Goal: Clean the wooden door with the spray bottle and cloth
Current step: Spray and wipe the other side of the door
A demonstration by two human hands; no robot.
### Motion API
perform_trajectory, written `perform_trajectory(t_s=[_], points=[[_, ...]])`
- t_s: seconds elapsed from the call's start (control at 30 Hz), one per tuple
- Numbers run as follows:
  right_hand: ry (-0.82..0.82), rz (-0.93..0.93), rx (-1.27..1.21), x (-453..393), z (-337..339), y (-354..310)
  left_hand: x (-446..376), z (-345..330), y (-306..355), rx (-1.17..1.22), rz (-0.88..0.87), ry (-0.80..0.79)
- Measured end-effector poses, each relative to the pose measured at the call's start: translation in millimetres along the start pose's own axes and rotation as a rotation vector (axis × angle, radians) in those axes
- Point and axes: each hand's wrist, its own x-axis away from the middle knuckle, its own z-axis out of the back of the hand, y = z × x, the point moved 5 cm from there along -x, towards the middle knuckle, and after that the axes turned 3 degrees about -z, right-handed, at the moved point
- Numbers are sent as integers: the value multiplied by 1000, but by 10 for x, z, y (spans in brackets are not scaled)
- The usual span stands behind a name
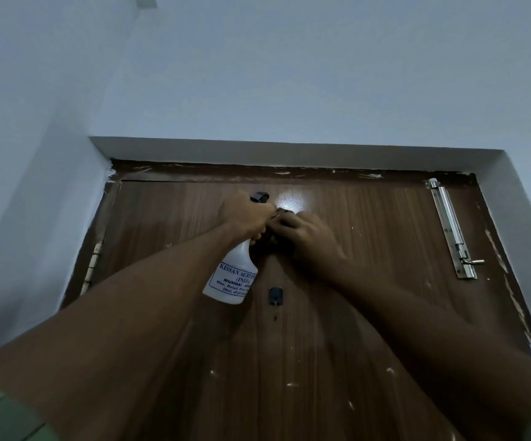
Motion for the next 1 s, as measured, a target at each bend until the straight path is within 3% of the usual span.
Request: perform_trajectory(t_s=[0.13,0.23,0.37,0.43,0.5,0.57,0.63,0.7,0.8,0.87,1.0], points=[[106,-445,22,-570,75,341,8,112,-82,-5,-16,-18],[147,-588,-129,-497,-66,161,44,180,-143,-29,-22,-7],[-34,-143,-205,73,-116,-95,120,223,-254,-41,15,-22],[-90,-41,-162,112,3,81,160,219,-278,-25,47,-37],[-24,-209,-122,-15,123,365,188,196,-264,-27,67,-35],[83,-505,-105,-182,234,575,206,181,-220,-28,70,-17],[114,-614,-77,-287,245,547,227,186,-184,-19,60,13],[134,-562,-78,-239,206,346,289,192,-171,-7,53,32],[65,-256,-100,-16,13,-10,373,216,-203,-48,57,29],[-20,-149,-117,-32,-23,-15,393,228,-237,-56,60,21],[-56,-361,-121,-674,-13,216,322,332,-295,-98,59,-13]])
